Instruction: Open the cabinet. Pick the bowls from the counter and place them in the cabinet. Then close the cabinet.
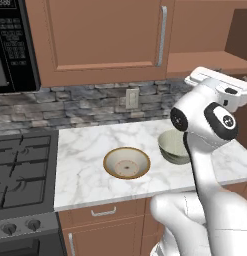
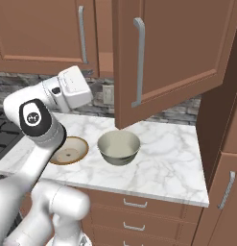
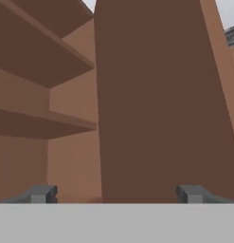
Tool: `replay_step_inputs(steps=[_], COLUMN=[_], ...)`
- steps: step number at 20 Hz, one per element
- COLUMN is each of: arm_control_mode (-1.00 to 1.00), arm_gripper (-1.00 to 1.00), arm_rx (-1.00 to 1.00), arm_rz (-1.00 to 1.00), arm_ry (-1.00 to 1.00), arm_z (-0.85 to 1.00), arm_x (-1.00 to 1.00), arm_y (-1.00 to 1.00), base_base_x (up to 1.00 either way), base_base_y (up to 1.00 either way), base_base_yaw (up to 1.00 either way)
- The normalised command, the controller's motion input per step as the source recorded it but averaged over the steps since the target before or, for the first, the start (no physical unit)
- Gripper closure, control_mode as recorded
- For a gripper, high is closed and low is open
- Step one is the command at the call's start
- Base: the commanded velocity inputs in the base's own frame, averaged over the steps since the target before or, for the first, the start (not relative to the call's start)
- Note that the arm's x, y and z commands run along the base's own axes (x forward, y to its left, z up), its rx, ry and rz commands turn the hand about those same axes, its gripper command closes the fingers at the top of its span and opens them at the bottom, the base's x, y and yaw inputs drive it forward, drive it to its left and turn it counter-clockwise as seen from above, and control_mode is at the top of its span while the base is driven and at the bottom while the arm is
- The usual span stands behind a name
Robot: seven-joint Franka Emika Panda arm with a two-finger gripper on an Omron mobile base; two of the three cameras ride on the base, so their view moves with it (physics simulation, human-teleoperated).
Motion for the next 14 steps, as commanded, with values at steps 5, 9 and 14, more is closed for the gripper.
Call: replay_step_inputs(steps=[5, 9, 14], arm_control_mode=[-1.00, -1.00, -1.00], arm_gripper=[-1.00, -1.00, -1.00], arm_rx=[0.02, 0.03, 0.01], arm_rz=[0.00, 0.00, -0.01], arm_ry=[0.06, 0.04, 0.05], arm_z=[-0.01, 0.00, 0.00], arm_x=[0.03, 0.00, 0.00], arm_y=[-0.56, -0.56, -0.48], base_base_x=[0.00, 0.00, 0.00], base_base_y=[0.00, 0.00, 0.00], base_base_yaw=[0.00, 0.00, 0.00])
